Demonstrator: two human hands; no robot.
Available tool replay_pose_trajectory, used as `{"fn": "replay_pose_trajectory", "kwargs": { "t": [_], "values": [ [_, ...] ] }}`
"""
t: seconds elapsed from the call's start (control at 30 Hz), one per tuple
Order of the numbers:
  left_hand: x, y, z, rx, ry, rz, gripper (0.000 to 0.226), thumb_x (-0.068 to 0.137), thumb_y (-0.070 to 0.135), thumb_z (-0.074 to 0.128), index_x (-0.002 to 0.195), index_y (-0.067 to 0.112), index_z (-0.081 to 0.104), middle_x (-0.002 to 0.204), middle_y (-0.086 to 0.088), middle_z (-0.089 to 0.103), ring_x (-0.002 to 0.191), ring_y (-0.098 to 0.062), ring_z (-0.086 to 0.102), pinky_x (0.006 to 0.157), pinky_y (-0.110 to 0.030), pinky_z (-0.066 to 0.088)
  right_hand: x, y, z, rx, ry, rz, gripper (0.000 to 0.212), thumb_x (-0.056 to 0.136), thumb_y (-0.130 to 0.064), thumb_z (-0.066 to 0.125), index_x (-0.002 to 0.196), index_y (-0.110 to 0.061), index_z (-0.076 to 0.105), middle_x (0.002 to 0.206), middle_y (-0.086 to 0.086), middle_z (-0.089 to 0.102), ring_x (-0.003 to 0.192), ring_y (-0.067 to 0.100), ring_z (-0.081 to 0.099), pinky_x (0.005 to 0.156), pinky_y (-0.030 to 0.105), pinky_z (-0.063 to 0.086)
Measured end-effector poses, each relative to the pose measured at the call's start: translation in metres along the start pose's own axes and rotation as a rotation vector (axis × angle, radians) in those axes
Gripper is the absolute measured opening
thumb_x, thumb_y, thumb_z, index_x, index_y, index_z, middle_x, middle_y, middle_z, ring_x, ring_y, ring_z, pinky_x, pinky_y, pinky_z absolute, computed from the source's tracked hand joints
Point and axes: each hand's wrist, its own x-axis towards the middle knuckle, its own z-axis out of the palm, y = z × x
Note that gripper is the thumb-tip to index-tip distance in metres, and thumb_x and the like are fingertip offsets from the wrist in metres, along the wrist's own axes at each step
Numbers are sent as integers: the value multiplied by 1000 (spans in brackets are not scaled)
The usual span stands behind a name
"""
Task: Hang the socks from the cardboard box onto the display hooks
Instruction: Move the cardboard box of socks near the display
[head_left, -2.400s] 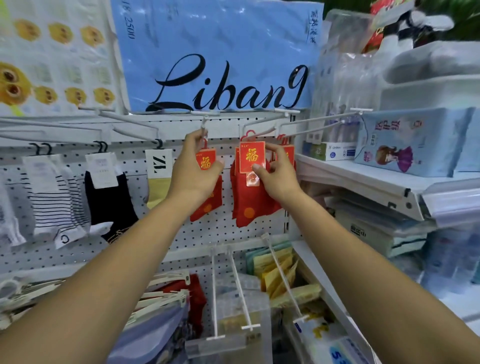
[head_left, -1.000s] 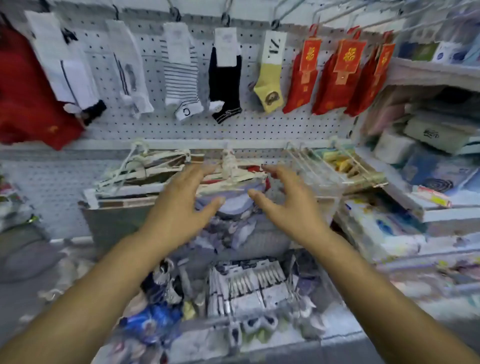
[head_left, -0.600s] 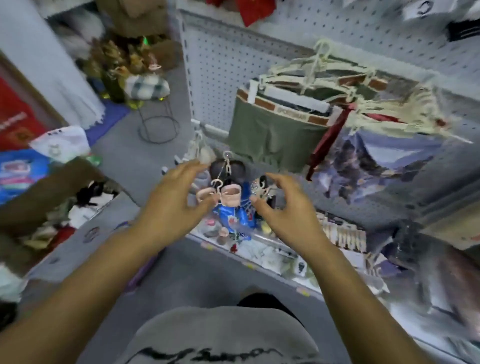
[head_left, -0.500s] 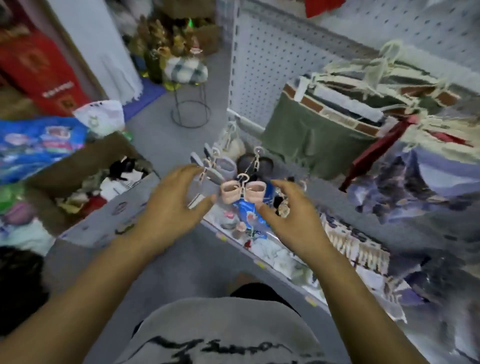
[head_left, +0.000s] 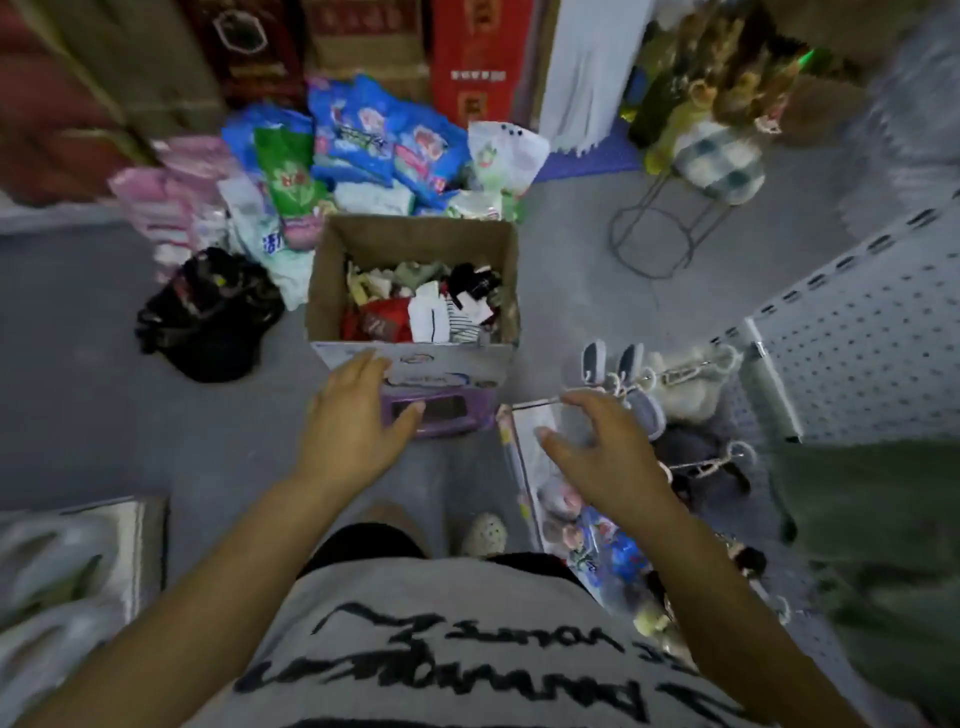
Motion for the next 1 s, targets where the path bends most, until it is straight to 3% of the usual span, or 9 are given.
{"fn": "replay_pose_trajectory", "kwargs": {
  "t": [0.17, 0.3, 0.57, 0.7, 0.87, 1.0],
  "values": [
    [16, -30, -2, -35, 35, -195, 74, 87, 55, 63, 145, 11, 49, 154, -14, 47, 140, -34, 44, 113, -50, 40, 76, -21, 9, -89, -143, -49, 44, 90, -36, 72, 128, -16, 62, 132, 5, 58, 123, 21, 53, 97, 21, 35],
    [42, -63, -10, -71, 21, -302, 69, 93, 47, 66, 146, 8, 45, 154, -17, 44, 141, -36, 42, 115, -48, 38, 129, -46, 41, -77, -214, -32, 40, 91, -38, 69, 124, -16, 64, 120, 1, 58, 116, 21, 56, 93, 24, 39],
    [127, -143, -41, -2, -239, -282, 75, 99, 51, 54, 153, 5, 34, 160, -19, 35, 145, -35, 36, 118, -47, 33, 210, -91, 111, 50, -151, 215, 37, 91, -37, 70, 120, -13, 67, 121, 4, 68, 110, 19, 61, 85, 22, 40],
    [176, -168, -51, -28, -348, -269, 64, 103, 46, 50, 148, 3, 39, 152, -19, 44, 136, -35, 45, 109, -40, 37, 246, -101, 154, 19, -226, 250, 39, 92, -34, 70, 121, -8, 67, 124, 10, 68, 115, 26, 63, 97, 34, 49],
    [228, -190, -25, -285, -474, -400, 53, 105, 42, 48, 142, 5, 48, 144, -16, 54, 124, -25, 54, 92, -21, 34, 298, -91, 211, -118, -391, 251, 46, 93, -39, 68, 130, -11, 62, 135, 8, 63, 123, 27, 59, 103, 37, 47],
    [250, -213, 7, -294, -487, -397, 41, 105, 39, 48, 125, 5, 61, 116, -8, 66, 105, -23, 61, 84, -23, 39, 342, -84, 255, -189, -504, 168, 41, 95, -33, 66, 129, -12, 62, 133, 12, 62, 122, 32, 56, 98, 33, 44]
  ]
}}
